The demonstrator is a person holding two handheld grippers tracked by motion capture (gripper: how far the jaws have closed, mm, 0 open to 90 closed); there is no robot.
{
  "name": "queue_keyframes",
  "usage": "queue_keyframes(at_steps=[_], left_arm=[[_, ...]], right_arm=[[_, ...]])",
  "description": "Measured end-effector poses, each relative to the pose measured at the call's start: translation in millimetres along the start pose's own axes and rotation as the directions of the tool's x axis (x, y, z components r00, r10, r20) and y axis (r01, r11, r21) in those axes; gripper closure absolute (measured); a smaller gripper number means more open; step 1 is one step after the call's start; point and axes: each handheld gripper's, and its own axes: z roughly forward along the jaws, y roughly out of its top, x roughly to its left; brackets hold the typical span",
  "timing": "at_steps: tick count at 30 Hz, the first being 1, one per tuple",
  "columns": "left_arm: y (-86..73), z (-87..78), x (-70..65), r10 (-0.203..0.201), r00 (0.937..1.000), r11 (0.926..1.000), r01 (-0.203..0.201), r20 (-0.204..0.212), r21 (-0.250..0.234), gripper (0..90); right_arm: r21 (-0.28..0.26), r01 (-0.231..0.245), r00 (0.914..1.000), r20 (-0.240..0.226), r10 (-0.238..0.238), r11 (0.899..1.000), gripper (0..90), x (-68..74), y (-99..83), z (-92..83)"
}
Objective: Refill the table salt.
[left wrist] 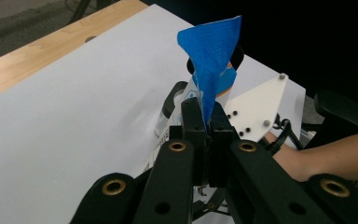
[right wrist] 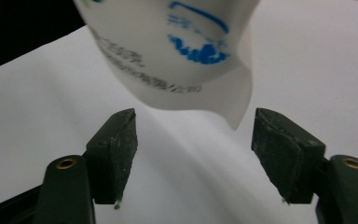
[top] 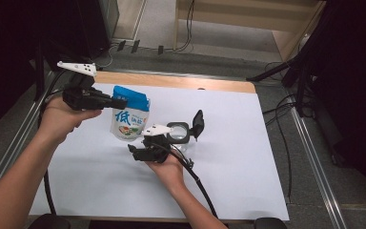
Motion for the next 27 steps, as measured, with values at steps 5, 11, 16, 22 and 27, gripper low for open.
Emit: queue_keyframes(at_steps=[5,11,16,22,27], left_arm=[[3.1,-2.7,-3.6,-0.004,0.9998,0.9999,0.004,0.019,-0.01,90.0],[2.3,0.0,-5.9,-0.001,0.9999,1.0,0.001,0.013,0.007,90.0],[-0.2,2.1,-5.5,-0.021,0.9996,0.9993,0.021,0.018,0.03,90.0],[0.2,0.6,-3.4,-0.057,0.998,0.9981,0.057,0.025,0.023,90.0],[1.3,6.0,-2.5,-0.08,0.9966,0.9963,0.08,0.015,0.031,90.0]], right_arm=[[-0.024,0.016,0.9991,0.04,-0.015,1.0,27.6,-1.6,-2.2,6.3],[-0.064,0.033,0.9978,0.059,-0.029,0.997,30.0,0.7,-3.7,9.4],[-0.076,0.047,0.9983,0.038,-0.044,0.996,31.0,-0.3,-6.5,14.1],[-0.089,0.037,0.9973,0.067,-0.031,0.995,31.3,-1.1,-9.5,20.0],[-0.112,0.029,0.9977,0.064,-0.022,0.993,31.8,0.0,-10.2,22.5]])
